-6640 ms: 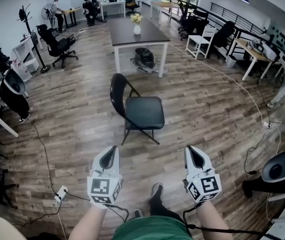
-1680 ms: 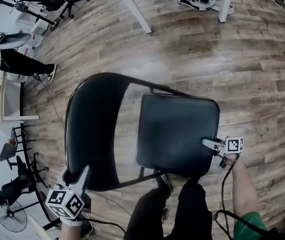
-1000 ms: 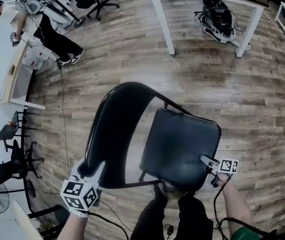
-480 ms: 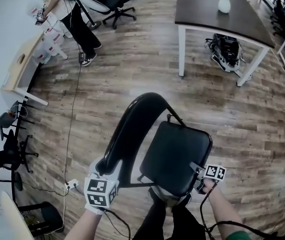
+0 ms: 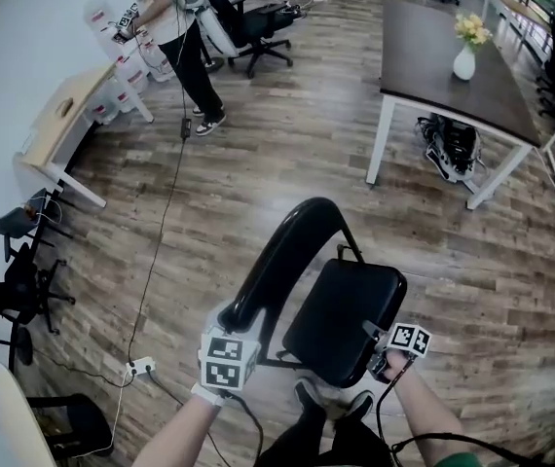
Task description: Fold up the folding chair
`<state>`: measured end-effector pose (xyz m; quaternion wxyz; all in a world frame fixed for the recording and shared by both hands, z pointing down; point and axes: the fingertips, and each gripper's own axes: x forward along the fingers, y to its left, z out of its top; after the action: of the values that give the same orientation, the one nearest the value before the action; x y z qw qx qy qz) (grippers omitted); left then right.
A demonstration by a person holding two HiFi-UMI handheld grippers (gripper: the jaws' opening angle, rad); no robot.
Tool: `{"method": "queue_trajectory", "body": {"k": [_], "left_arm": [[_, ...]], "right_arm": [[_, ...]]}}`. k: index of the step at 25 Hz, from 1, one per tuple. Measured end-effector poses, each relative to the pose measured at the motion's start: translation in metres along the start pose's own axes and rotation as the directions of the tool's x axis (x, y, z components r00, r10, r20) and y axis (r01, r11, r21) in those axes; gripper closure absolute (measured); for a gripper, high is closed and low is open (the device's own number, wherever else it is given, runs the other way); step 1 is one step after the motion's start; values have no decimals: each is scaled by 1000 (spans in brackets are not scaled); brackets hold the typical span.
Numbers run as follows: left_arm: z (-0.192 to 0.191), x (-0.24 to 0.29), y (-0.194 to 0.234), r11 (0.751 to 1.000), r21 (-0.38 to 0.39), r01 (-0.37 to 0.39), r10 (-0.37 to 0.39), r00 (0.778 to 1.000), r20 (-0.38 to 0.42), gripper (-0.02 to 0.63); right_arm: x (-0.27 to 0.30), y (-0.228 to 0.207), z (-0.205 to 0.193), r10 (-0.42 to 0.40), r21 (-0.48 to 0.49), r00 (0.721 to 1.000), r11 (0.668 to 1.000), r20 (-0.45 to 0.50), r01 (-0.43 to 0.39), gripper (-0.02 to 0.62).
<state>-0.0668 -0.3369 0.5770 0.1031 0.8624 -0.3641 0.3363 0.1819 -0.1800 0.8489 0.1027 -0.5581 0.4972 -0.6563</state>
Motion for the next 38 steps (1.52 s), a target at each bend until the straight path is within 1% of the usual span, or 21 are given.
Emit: {"method": "queue_trajectory", "body": {"k": [3, 6, 8, 10, 15, 19, 26, 33, 38], "left_arm": [[2, -6, 16, 1000, -22, 14, -14, 1000, -5, 400], [7, -16, 29, 999, -31, 21, -20, 1000, 13, 408], [12, -20, 35, 999, -37, 12, -11, 999, 34, 411], [17, -21, 35, 998, -59, 0, 3, 999, 44, 416], [24, -23, 28, 996, -81, -47, 50, 998, 24, 417], [32, -29, 14, 996, -58, -72, 74, 997, 26, 417], [36, -41, -13, 993, -14, -116, 117, 993, 32, 417], [44, -44, -19, 988, 18, -152, 151, 988, 41, 417], [45, -47, -20, 985, 31, -172, 171, 985, 39, 417]], "right_arm": [[10, 24, -7, -43, -3, 999, 999, 0, 43, 377], [19, 56, -10, -41, -4, 999, 999, 9, 41, 382], [28, 78, -8, -23, -4, 1000, 1000, 21, 23, 394], [34, 92, -6, -24, -4, 999, 1000, 28, 24, 403], [43, 110, -7, -91, 0, 996, 996, 24, 91, 407], [47, 124, -7, -130, -2, 991, 992, 20, 130, 407], [61, 154, -10, -142, -3, 990, 990, 7, 142, 407], [85, 186, -9, -143, -5, 990, 990, -4, 142, 407], [95, 199, -13, -174, -15, 985, 985, -7, 174, 407]]}}
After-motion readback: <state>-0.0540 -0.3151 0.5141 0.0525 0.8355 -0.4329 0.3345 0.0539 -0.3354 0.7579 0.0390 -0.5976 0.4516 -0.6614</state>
